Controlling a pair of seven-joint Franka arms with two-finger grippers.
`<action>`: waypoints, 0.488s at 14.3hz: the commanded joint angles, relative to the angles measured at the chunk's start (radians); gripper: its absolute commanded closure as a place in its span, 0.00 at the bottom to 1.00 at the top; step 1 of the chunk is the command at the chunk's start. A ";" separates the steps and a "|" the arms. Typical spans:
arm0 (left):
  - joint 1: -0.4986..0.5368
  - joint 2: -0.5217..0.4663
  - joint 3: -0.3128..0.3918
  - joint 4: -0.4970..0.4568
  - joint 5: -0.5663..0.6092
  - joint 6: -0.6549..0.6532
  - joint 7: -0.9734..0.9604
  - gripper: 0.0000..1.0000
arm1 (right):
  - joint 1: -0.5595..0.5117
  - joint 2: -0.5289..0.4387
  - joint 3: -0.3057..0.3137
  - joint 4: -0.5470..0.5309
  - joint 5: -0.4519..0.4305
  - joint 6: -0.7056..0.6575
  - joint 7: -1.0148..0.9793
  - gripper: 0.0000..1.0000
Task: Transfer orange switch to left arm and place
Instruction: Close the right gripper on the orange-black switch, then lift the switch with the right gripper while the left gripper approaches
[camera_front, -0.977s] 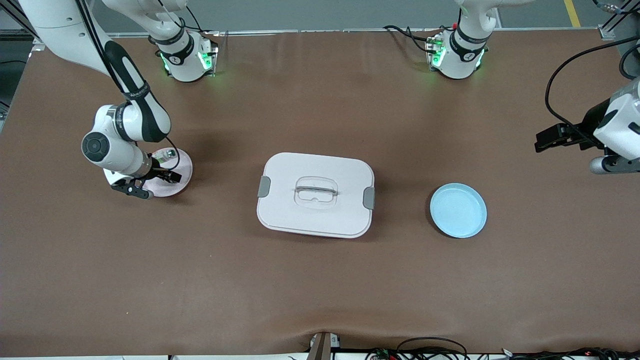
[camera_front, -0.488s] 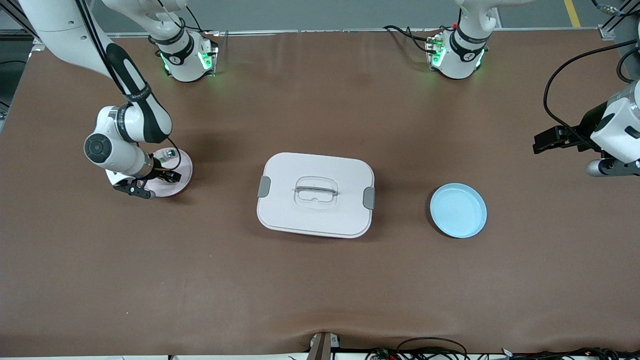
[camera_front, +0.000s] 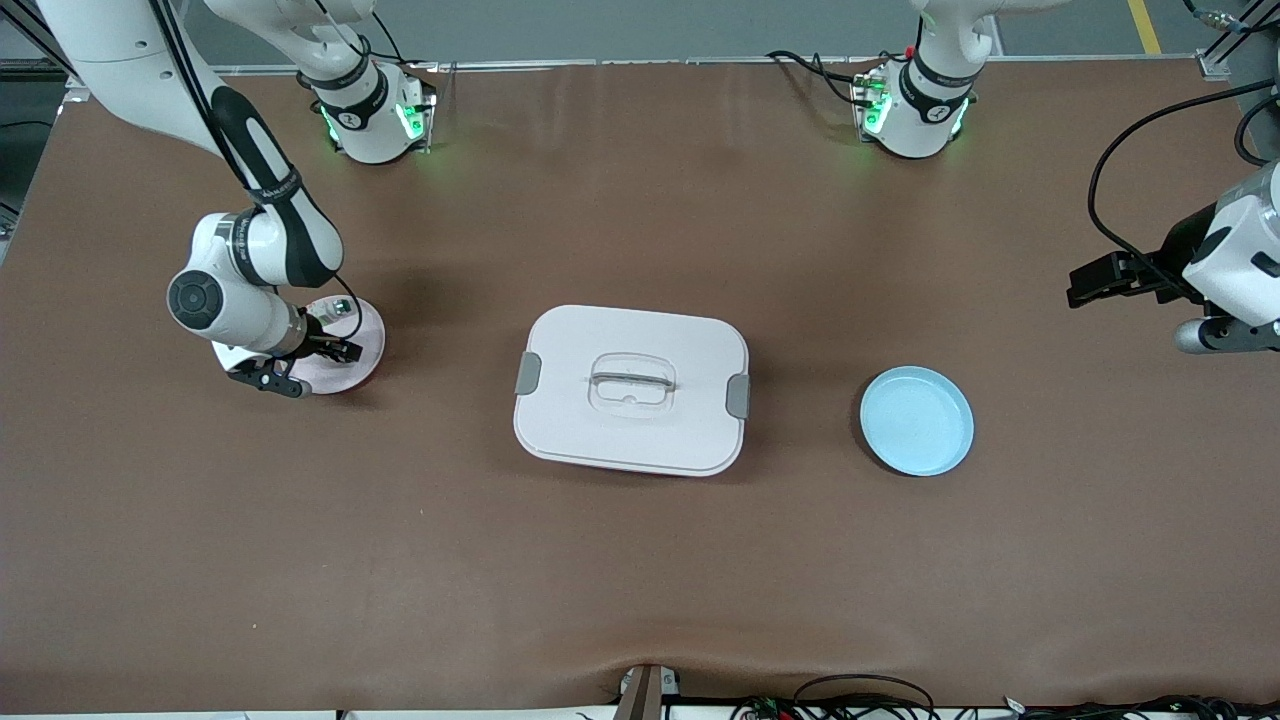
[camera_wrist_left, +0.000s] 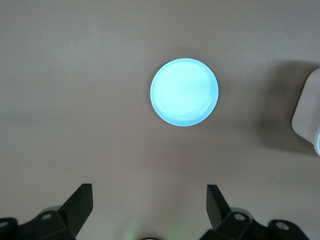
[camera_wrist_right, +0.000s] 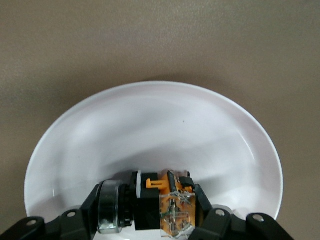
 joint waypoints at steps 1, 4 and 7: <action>0.002 0.003 0.001 0.012 -0.008 0.001 0.008 0.00 | 0.006 -0.057 0.003 0.046 0.009 -0.144 0.003 0.84; 0.000 0.003 0.001 0.012 -0.008 0.001 0.008 0.00 | 0.027 -0.097 0.006 0.144 0.011 -0.363 0.009 0.84; -0.008 0.003 0.000 0.014 -0.005 0.001 0.008 0.00 | 0.058 -0.117 0.006 0.269 0.055 -0.597 0.020 0.84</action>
